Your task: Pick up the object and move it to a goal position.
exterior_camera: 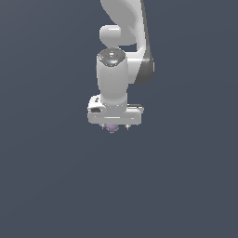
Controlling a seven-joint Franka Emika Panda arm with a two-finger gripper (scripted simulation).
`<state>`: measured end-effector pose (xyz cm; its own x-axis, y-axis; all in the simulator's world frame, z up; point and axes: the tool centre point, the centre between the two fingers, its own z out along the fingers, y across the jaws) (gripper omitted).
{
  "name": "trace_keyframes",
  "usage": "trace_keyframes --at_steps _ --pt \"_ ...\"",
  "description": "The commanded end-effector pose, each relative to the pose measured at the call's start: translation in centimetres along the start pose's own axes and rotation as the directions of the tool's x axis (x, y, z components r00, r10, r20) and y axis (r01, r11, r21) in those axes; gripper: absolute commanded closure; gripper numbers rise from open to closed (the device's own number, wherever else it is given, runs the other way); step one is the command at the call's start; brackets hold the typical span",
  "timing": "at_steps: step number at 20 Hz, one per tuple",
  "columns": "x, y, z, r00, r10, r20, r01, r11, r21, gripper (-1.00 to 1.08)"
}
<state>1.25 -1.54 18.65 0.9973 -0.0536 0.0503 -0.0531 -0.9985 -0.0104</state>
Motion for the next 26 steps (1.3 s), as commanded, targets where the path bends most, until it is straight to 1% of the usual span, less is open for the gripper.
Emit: trace_keyframes --at_steps 1,4,9,14,20,26 --pt "0.0 0.0 0.0 1.000 0.000 0.000 0.000 1.000 0.000 -0.92" --pt "0.2 0.1 -0.3 1.000 0.007 -0.008 -0.007 1.000 0.004 -0.92" --pt "1.0 0.3 -1.6 0.999 0.038 -0.039 -0.037 0.999 0.022 -0.92" --pt "1.0 0.4 -1.6 0.999 0.035 -0.039 -0.034 0.999 0.022 -0.92" --pt "0.4 0.6 -0.8 0.999 -0.010 -0.035 0.011 1.000 0.017 -0.92" --pt "-1.0 1.1 0.6 0.994 -0.102 -0.025 0.102 0.995 0.009 -0.92"
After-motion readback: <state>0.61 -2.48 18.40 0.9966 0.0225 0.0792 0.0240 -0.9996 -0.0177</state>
